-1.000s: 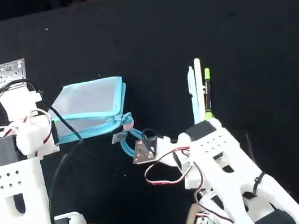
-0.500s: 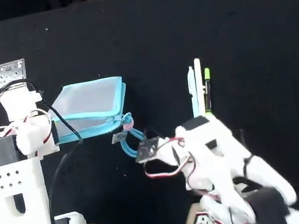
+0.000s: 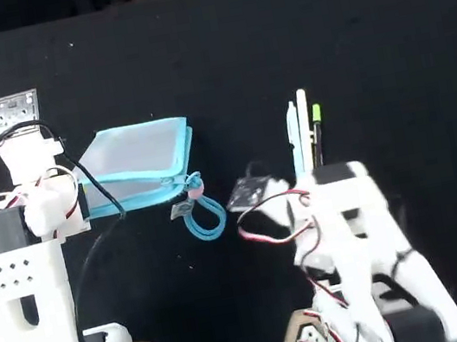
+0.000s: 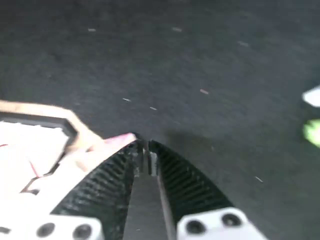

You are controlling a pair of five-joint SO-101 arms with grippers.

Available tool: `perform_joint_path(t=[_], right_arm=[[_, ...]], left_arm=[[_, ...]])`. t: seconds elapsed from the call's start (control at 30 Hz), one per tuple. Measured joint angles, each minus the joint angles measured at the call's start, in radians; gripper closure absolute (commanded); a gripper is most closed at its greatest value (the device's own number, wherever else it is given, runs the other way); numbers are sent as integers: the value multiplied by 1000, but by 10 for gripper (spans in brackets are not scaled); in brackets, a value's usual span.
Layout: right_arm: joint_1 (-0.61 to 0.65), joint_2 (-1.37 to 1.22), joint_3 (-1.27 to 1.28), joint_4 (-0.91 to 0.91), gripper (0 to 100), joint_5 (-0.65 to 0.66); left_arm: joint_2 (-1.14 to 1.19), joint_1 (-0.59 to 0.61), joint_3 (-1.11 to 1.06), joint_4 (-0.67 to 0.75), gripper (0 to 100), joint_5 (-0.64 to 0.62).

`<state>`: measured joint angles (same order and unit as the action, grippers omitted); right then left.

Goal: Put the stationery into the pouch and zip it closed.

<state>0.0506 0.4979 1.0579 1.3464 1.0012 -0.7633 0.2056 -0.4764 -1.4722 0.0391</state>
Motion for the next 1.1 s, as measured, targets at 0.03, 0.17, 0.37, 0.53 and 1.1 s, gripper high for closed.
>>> perform_joint_path(t=[0.03,0.17,0.37,0.53,1.1], right_arm=[[-32,29,0,0,986,17],[-172,123,26,0,949,132],[-181,167,61,3,783,103],[-15,166,61,2,899,-117],[-169,109,48,46,969,758]], left_arm=[[0,0,0,0,970,0],[0,0,0,0,970,0],[0,0,0,0,970,0],[0,0,0,0,970,0],[0,0,0,0,970,0]])
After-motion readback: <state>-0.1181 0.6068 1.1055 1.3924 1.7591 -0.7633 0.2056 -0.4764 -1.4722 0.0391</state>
